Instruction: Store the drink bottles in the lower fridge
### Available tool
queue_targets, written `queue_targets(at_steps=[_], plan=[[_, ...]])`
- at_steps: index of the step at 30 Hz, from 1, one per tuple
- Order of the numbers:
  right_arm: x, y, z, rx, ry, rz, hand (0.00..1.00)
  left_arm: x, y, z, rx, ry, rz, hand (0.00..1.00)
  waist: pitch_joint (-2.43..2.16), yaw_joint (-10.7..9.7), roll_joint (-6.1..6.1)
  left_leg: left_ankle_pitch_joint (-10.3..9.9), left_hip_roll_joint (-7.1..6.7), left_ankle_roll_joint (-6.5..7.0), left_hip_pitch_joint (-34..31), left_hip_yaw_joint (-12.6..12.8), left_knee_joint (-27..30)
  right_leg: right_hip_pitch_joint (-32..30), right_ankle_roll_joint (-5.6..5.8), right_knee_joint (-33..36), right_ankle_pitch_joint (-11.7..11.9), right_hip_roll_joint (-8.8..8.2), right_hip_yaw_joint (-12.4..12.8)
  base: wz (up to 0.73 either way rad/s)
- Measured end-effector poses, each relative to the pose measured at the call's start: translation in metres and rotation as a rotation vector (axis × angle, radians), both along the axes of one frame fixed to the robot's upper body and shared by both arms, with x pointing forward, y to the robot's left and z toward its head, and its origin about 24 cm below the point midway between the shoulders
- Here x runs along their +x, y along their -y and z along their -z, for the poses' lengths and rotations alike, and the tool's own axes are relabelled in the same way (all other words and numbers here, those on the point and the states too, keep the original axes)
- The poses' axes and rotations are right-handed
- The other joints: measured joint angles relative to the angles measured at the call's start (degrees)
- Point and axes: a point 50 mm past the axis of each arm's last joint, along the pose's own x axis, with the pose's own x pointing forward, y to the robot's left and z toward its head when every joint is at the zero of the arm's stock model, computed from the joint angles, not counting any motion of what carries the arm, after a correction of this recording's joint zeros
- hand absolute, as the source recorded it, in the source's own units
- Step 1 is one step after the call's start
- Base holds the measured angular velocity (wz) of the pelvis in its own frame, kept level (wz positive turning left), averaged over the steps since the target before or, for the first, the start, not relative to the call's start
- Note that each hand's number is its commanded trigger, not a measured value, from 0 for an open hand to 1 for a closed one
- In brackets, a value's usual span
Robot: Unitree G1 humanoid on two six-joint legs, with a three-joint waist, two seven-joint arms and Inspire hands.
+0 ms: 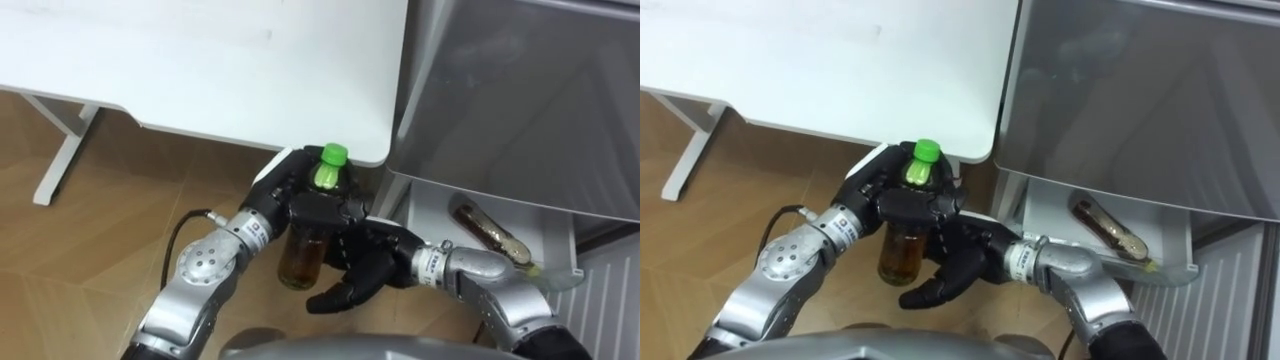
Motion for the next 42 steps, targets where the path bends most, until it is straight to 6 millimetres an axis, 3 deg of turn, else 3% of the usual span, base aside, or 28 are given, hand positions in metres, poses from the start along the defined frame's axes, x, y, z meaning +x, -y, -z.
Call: queue_targets(at_steps=[5,6,7,9,10,19,35,37,38,39,40,42], plan=[[-0.005,0.000,0.002,0.024,-0.027,0.028,0.00,-0.001,0.002,0.001,0.006,-0.003,0.009,0.98,-0.20,0.2,0.64,0.0,0.00,0.00,-0.1,0.0,-0.1,0.0,0.00,0.0,0.0,0.03,0.0,0.00],[-0.006,0.000,0.003,0.031,-0.033,0.035,0.06,-0.002,0.002,0.001,0.006,-0.004,0.008,0.98,-0.23,0.2,0.75,0.0,0.00,0.00,-0.1,0.0,-0.1,0.1,0.00,0.0,0.0,0.03,0.0,0.00],[-0.008,0.000,0.003,0.045,-0.047,0.053,0.55,-0.002,0.002,0.001,0.006,-0.003,0.006,0.99,-0.37,0.2,0.99,0.0,0.00,0.00,-0.1,0.0,-0.2,0.1,0.00,0.0,0.0,0.03,0.0,0.00],[-0.010,0.000,0.004,0.066,-0.066,0.073,0.91,-0.002,0.003,0.001,0.005,0.000,0.006,0.99,-0.39,0.2,1.35,0.0,-0.01,0.00,0.0,0.0,-0.3,0.1,0.00,0.0,0.0,0.03,0.0,0.00],[-0.010,0.000,0.004,0.068,-0.067,0.078,1.00,-0.002,0.003,0.000,0.003,0.003,0.007,0.99,-0.34,0.2,1.49,0.0,-0.01,0.00,0.0,0.0,-0.5,0.1,0.00,0.0,0.0,0.03,0.0,0.00],[-0.014,0.005,0.012,0.003,-0.093,0.115,1.00,-0.008,0.016,0.002,-0.015,-0.015,0.055,0.99,-0.22,1.4,1.23,0.0,0.01,0.00,-0.2,0.0,-0.5,-0.1,0.00,-0.2,0.0,0.11,0.0,0.00],[-0.014,0.006,0.012,-0.005,-0.080,0.105,1.00,-0.008,0.015,0.003,-0.047,-0.041,0.046,0.94,-0.20,1.4,0.72,0.0,0.03,-0.01,-0.3,0.0,-0.3,-0.1,0.00,-0.2,0.0,0.12,-0.1,0.00],[-0.014,0.005,0.012,-0.005,-0.080,0.105,1.00,-0.008,0.015,0.003,-0.047,-0.041,0.046,0.82,-0.21,1.4,0.70,0.0,0.03,-0.01,-0.3,0.0,-0.3,-0.1,0.00,-0.2,0.0,0.12,-0.1,0.00],[-0.014,0.005,0.012,-0.005,-0.080,0.105,1.00,-0.008,0.015,0.003,-0.047,-0.041,0.046,0.60,-0.21,1.4,0.70,0.0,0.03,-0.01,-0.4,0.0,-0.3,-0.1,0.00,-0.2,0.0,0.12,-0.1,0.00],[-0.014,0.005,0.012,-0.005,-0.080,0.105,1.00,-0.008,0.015,0.003,-0.047,-0.041,0.046,0.53,-0.21,1.4,0.70,0.0,0.03,-0.01,-0.4,0.0,-0.3,-0.1,0.00,-0.2,0.0,0.12,-0.1,0.00],[-0.014,0.005,0.012,-0.005,-0.080,0.105,1.00,-0.008,0.015,0.003,-0.047,-0.041,0.046,0.00,-0.21,1.4,0.70,0.0,0.03,-0.01,-0.4,0.0,-0.2,-0.1,0.00,-0.2,0.0,0.12,-0.1,0.00],[-0.014,0.005,0.012,-0.005,-0.080,0.105,1.00,-0.008,0.015,0.003,-0.047,-0.041,0.046,0.00,-0.21,1.4,0.69,0.0,0.03,-0.01,-0.4,0.0,-0.2,-0.1,0.00,-0.2,0.0,0.12,-0.1,0.00]])
